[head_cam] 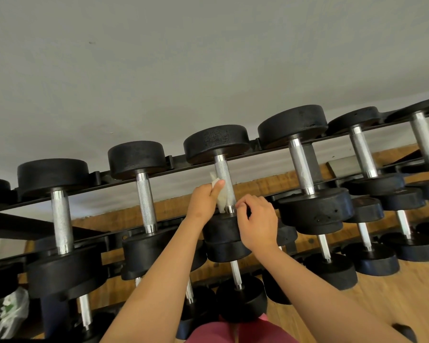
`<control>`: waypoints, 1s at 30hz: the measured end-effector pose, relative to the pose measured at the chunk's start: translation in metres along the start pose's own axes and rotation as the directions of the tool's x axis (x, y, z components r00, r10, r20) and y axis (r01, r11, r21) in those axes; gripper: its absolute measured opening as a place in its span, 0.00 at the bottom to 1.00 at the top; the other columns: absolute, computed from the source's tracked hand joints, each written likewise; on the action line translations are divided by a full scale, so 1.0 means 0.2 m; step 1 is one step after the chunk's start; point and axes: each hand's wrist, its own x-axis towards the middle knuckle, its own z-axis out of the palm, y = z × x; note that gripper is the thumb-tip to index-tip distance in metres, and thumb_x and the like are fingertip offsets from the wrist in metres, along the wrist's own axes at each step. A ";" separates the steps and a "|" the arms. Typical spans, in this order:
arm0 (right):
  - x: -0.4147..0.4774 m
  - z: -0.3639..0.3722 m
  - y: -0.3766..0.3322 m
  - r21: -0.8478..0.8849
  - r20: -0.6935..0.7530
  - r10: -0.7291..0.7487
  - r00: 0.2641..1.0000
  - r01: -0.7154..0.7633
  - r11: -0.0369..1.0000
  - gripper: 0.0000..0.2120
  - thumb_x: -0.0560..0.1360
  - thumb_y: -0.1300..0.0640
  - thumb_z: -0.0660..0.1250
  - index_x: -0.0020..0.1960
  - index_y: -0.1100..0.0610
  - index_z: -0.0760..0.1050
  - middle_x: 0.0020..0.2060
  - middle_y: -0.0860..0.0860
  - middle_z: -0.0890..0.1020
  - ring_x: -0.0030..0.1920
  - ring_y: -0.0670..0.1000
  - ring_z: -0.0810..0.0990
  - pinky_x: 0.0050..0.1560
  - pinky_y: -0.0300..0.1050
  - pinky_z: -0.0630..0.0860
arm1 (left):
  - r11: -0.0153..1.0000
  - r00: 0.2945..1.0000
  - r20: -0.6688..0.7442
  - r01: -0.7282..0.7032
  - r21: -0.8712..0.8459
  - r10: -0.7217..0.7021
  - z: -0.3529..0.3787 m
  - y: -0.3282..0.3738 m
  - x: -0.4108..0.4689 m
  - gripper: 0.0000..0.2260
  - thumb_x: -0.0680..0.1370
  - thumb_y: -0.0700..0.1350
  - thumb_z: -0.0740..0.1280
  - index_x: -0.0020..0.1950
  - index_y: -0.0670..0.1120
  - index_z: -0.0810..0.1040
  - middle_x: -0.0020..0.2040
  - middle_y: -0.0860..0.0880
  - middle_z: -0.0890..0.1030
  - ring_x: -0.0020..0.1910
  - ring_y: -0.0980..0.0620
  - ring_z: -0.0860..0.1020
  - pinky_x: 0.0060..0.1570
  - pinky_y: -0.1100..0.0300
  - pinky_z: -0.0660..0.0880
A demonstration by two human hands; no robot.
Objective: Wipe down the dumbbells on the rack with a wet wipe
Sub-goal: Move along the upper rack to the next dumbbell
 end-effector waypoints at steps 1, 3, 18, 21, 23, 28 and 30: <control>0.00 0.00 0.00 -0.001 -0.001 -0.005 1.000 0.005 1.000 0.19 0.76 0.49 0.51 0.40 0.54 0.78 0.34 0.46 0.78 0.37 0.46 0.73 0.42 0.42 0.66 | 1.000 1.000 0.008 0.010 -0.015 -0.010 0.00 0.00 0.00 0.24 0.82 0.57 0.57 0.49 0.38 0.80 0.44 0.40 0.81 0.44 0.44 0.79 0.45 0.52 0.77; 0.00 0.00 0.00 0.002 -0.004 -0.012 1.000 0.012 1.000 0.18 0.76 0.49 0.51 0.40 0.54 0.77 0.34 0.46 0.78 0.37 0.46 0.73 0.41 0.43 0.67 | 0.998 0.999 0.029 0.042 -0.043 -0.041 0.00 0.03 -0.01 0.23 0.83 0.56 0.57 0.55 0.38 0.79 0.51 0.41 0.81 0.50 0.45 0.79 0.50 0.52 0.78; -0.02 -0.03 0.12 0.124 0.093 -0.061 0.994 0.050 0.991 0.16 0.79 0.47 0.52 0.43 0.53 0.74 0.39 0.45 0.75 0.44 0.46 0.71 0.46 0.42 0.68 | 0.984 0.976 -0.191 0.070 -0.163 -0.101 -0.01 0.02 -0.11 0.10 0.75 0.42 0.72 0.52 0.47 0.72 0.53 0.47 0.80 0.53 0.49 0.79 0.53 0.49 0.80; -0.02 -0.02 0.12 0.121 0.060 -0.072 0.996 0.065 0.990 0.17 0.79 0.49 0.52 0.42 0.55 0.75 0.38 0.46 0.74 0.42 0.46 0.71 0.46 0.43 0.68 | 0.962 0.993 -0.048 0.090 -0.257 -0.106 -0.02 0.04 -0.10 0.11 0.75 0.40 0.72 0.50 0.50 0.71 0.53 0.46 0.80 0.53 0.48 0.81 0.53 0.47 0.80; -0.02 -0.02 0.13 0.117 0.054 -0.079 0.995 0.072 0.991 0.16 0.79 0.50 0.52 0.42 0.55 0.74 0.38 0.46 0.74 0.42 0.46 0.70 0.45 0.42 0.66 | 0.911 0.992 0.045 0.130 -0.392 -0.122 -0.04 0.05 -0.12 0.09 0.77 0.39 0.70 0.53 0.48 0.73 0.55 0.43 0.80 0.54 0.49 0.81 0.54 0.52 0.81; -0.01 -0.01 0.13 0.096 0.039 -0.081 0.996 0.076 0.992 0.16 0.78 0.51 0.52 0.42 0.56 0.75 0.39 0.47 0.75 0.42 0.45 0.71 0.45 0.40 0.64 | 0.814 0.973 0.124 0.230 -0.534 -0.194 -0.06 0.05 -0.14 0.15 0.83 0.52 0.59 0.50 0.46 0.82 0.54 0.47 0.83 0.54 0.52 0.82 0.51 0.60 0.79; -0.01 -0.01 0.14 0.098 0.035 -0.086 0.996 0.082 0.992 0.16 0.78 0.51 0.52 0.42 0.56 0.75 0.38 0.47 0.75 0.42 0.45 0.71 0.45 0.40 0.64 | 0.815 0.968 0.094 0.247 -0.525 -0.233 -0.05 0.05 -0.13 0.19 0.83 0.53 0.57 0.45 0.46 0.84 0.51 0.49 0.84 0.53 0.52 0.82 0.52 0.60 0.78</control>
